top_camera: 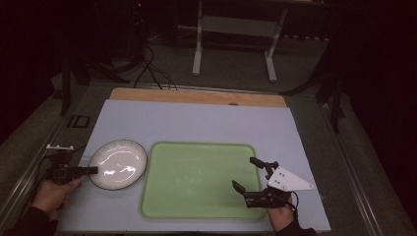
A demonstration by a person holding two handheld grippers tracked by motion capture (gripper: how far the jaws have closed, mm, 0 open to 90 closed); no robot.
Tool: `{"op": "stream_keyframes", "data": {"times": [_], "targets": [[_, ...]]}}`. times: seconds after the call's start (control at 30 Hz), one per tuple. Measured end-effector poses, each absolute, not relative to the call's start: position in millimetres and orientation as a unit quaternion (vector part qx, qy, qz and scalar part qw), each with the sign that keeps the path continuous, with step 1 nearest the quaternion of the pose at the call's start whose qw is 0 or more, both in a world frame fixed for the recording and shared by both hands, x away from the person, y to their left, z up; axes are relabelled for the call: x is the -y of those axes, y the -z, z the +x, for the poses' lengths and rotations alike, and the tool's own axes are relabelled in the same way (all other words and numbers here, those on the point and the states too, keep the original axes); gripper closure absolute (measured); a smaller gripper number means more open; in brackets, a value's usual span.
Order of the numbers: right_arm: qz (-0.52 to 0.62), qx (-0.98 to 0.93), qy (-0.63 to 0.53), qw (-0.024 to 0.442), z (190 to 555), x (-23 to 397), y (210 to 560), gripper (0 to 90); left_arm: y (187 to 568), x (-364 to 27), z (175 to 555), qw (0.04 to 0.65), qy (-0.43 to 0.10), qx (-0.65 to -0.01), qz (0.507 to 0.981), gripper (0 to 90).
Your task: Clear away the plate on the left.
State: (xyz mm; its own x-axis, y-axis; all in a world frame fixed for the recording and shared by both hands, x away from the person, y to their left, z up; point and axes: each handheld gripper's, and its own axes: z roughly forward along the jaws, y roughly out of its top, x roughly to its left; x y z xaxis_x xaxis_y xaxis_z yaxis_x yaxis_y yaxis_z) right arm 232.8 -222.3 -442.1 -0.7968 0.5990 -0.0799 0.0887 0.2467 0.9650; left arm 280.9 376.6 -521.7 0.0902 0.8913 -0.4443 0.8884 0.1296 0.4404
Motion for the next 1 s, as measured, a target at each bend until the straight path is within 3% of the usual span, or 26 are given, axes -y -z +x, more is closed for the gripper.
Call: {"op": "stream_keyframes", "data": {"times": [0.27, 1.0], "targets": [[0.228, -0.757, -0.570, 0.225, 233, 222, 442, 12.3, 524, -381, 284, 0.342, 0.031, -0.699, 0.627, 78.2], [0.231, -0.755, -0.570, 0.225, 234, 223, 443, 12.3, 513, -375, 286, 0.375, 0.015, -0.722, 0.582, 86.0]]}}
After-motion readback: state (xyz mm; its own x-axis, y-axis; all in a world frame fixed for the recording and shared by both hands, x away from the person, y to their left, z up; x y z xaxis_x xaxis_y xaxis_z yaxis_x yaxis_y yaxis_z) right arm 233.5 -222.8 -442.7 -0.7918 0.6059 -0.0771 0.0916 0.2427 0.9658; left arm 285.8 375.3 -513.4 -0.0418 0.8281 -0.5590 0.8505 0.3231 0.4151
